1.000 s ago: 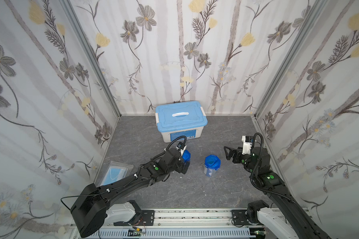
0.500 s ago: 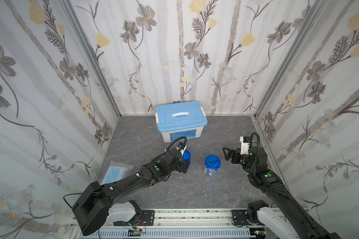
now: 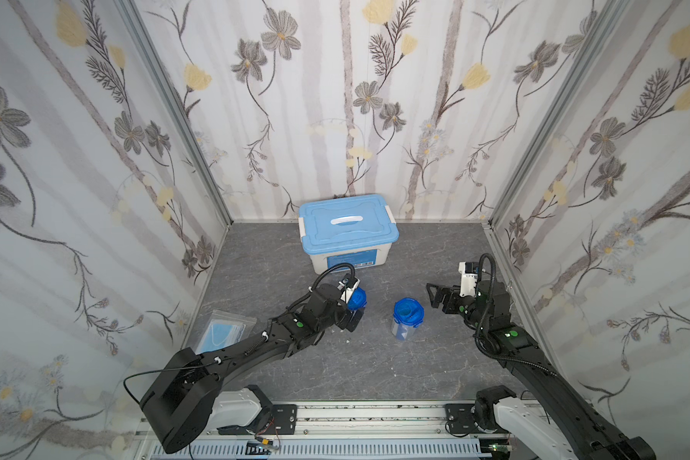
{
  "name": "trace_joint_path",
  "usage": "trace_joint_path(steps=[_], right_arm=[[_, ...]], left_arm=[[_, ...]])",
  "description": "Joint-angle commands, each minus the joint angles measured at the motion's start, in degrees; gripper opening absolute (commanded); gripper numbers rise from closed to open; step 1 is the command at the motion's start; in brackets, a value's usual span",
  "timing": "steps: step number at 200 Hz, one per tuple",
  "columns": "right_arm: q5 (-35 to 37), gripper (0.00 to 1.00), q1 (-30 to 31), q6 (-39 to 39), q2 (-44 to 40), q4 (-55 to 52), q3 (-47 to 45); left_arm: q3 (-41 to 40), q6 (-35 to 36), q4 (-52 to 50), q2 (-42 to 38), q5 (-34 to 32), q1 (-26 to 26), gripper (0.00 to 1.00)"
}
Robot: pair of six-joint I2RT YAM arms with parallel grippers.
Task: Take out toiletry kits
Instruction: Pick up the container from the center of the board, then place the container at the center of the board.
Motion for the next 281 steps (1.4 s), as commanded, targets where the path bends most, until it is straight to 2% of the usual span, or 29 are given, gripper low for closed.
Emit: trace_joint_path(steps=[1,67,86,101,128,148,160,196,228,242,268,281], right_arm=[[0.3,1.0,0.0,0.0,0.6,1.3,0.3],[0.3,1.0,0.0,0.2,1.6,2.2,0.8],[0.5,1.0,0.0,0.0,2.0,2.1,1.1],[0.6,1.0,0.0,-0.1,2.3,1.8,1.3],[0.6,1.0,0.0,-0.1,2.5,2.0,0.9],[0.6,1.0,0.0,0.0,2.7,2.1,0.7],[0.5,1.0,0.0,0.0,2.8,2.1,0.7],[0.2,1.0,0.0,-0.1,2.7,2.0,0.7],[-0.7,1.0,1.3,-0.7,3.0,2.0,0.7],[-0.6,1.0,2.4,-1.0,2.7,2.2,0.7],[-1.0,1.0,3.4,-0.4,2.1,2.3,0.7],[-0.8,1.0,3.7,0.3,1.6,1.9,0.4]], left_arm=[[0.3,1.9,5.1,1.4,2.5,0.4,1.0],[1.0,0.2,10.9,8.0,1.3,1.4,1.0],[0.2,-0.9,13.4,9.7,-0.8,1.4,0.99],[-1.3,-1.1,16.3,9.4,-2.4,1.4,0.92],[-3.0,0.0,18.8,7.6,-4.8,1.4,0.71],[-3.9,1.3,18.5,7.0,-5.3,1.4,0.61],[-4.7,2.0,18.6,6.3,-5.8,1.4,0.57],[-6.9,4.1,15.1,1.1,-10.1,2.8,0.57],[-10.8,2.0,10.9,-8.9,-11.5,9.2,0.59],[-11.7,1.4,9.5,-11.8,-14.8,11.3,0.62],[-9.9,-1.9,4.0,-11.6,-14.6,14.6,0.63],[-8.5,-3.6,0.9,-10.4,-16.9,15.7,0.64]])
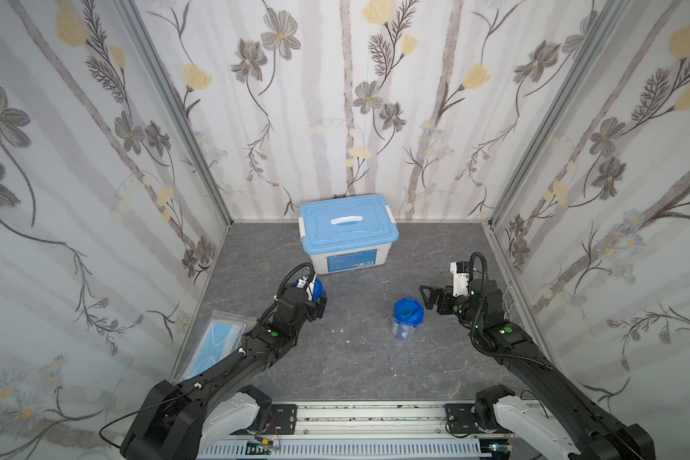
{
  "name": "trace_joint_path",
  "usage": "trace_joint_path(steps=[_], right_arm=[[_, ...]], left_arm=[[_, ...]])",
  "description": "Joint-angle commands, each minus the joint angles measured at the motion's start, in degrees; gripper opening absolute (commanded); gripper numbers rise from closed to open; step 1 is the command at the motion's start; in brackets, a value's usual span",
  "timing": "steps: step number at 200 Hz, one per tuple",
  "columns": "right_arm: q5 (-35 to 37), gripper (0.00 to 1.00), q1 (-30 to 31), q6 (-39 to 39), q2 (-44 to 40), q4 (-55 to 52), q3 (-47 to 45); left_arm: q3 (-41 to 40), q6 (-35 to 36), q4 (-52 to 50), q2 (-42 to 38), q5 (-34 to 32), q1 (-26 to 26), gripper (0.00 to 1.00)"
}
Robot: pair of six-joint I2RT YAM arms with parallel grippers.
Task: Take out toiletry kits
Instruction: Place the container at the center of the board.
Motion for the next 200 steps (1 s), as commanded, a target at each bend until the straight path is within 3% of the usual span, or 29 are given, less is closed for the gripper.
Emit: trace_joint_path(steps=[1,73,148,200], right_arm=[[-0.2,1.0,0.4,0.9,-0.8,1.6,-0.4],[-2.1,1.0,1.4,4.7,-2.0,2.4,-2.7],[-4.0,1.0,1.4,6.2,-2.4,3.4,-2.6],[-2.8,1.0,1.4,5.5,-3.1,2.7,-2.7]], left_arm=[[2.3,-3.8,-3.9,1.1,-3.7,1.7,0.64],[6.3,-11.8,-14.8,2.7,-4.2,6.3,0.75],[8.1,-14.4,-19.6,3.7,-3.8,6.9,1.0],[8.0,-15.7,-21.0,3.0,-4.6,6.9,1.0]])
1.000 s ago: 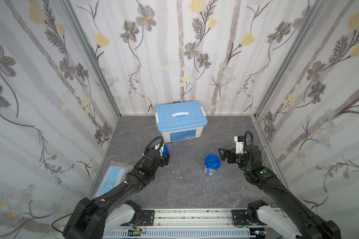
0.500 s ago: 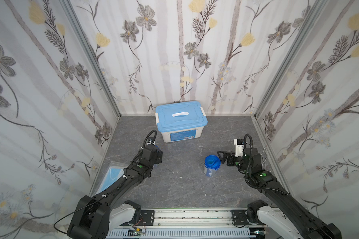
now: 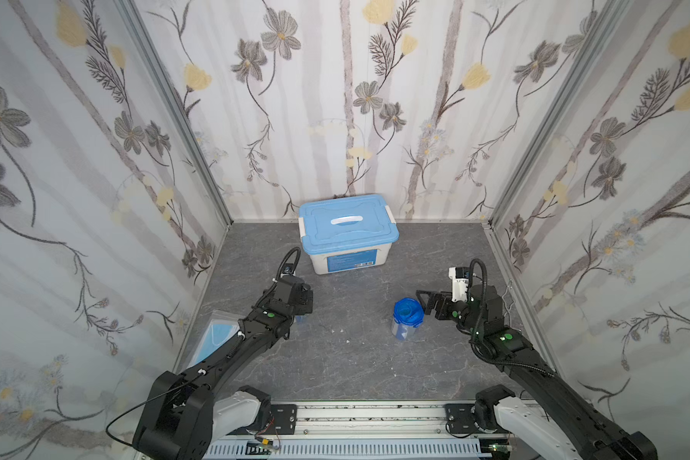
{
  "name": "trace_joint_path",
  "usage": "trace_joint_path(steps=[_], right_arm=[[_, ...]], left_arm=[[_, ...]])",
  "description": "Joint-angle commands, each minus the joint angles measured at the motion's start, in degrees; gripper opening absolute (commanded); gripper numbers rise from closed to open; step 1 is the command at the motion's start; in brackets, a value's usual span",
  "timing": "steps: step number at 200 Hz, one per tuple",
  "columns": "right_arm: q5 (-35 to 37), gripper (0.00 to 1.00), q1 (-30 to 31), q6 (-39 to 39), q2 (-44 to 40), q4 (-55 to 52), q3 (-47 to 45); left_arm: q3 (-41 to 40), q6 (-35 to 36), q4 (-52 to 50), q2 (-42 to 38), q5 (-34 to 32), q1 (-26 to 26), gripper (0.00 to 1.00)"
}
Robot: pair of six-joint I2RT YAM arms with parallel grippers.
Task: Take out toiletry kits
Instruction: Place the container at the center of the board.
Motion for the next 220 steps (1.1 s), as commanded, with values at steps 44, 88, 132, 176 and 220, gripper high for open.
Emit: trace_joint_path(steps=[44,88,132,176,220], right_arm=[[0.6,1.0,0.0,-0.5,0.7,1.6,0.4],[0.5,1.0,0.0,-0.9,1.0,2.3,1.1],[-3.4,1.0,0.1,-1.3,0.8,2.6,1.3],[-3.3,1.0,0.1,-1.1,1.7,2.1,0.9],[-2.7,1.0,0.0,-1.0,2.1,2.2,0.5]], left_arm=[[-1.8,-6.6,-5.0,-7.5,-6.6,0.0,1.0],[0.8,-9.9,-10.0,-11.6,-6.6,-1.4,1.0],[1.8,-7.7,-10.1,-10.9,-4.2,-3.3,1.0],[2.9,-7.3,-7.0,-7.7,-2.8,-4.4,1.0],[8.1,-8.3,-14.3,-9.5,-7.5,-5.4,1.0]])
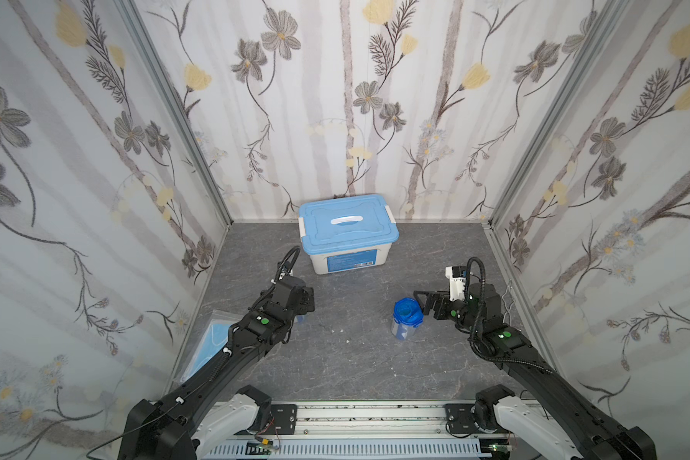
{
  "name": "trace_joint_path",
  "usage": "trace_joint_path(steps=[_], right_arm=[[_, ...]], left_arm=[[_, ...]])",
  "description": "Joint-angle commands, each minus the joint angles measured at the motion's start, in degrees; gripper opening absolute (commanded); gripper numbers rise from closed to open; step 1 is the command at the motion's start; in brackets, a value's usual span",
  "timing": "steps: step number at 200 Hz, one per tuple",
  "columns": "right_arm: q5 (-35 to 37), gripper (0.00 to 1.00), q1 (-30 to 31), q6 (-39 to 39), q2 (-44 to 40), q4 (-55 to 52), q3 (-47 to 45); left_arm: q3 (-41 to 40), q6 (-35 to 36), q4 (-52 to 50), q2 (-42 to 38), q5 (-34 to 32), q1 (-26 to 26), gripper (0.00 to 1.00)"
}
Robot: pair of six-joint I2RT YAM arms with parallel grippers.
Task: Take out toiletry kits
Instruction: Place the container at the center of the board, then adjust the container at the center of the board.
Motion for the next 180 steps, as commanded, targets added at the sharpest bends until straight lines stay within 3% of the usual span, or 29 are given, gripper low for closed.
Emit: trace_joint_path(steps=[1,45,83,107,125,156,180], right_arm=[[0.1,1.0,0.0,-0.1,0.4,1.9,-0.1],[-0.6,1.0,0.1,0.2,0.7,2.7,-0.3],[-3.5,1.0,0.1,0.5,-2.6,3.7,-1.6],[-4.7,1.0,0.0,1.5,-3.0,2.8,-2.7],[-6.5,1.0,0.0,3.2,-1.9,3.7,-3.4],[-7.3,1.0,0.2,6.7,-3.0,6.7,-5.5],[-6.2,0.98,0.3,7.3,-2.8,5.2,-5.6]], left_arm=[[3.2,-0.9,-4.3,-1.1,-3.8,-0.4,1.0],[8.6,-2.8,-9.7,-1.5,-7.9,-3.0,1.0],[11.0,-4.8,-2.2,1.8,-2.7,-15.4,1.0],[12.0,-8.0,5.2,7.4,6.2,-22.5,0.99],[10.6,-12.4,16.7,12.2,14.1,-26.5,1.0],[5.7,-20.7,37.8,20.5,25.0,-28.0,1.0],[7.7,-23.4,43.4,27.5,30.2,-30.6,1.0]])
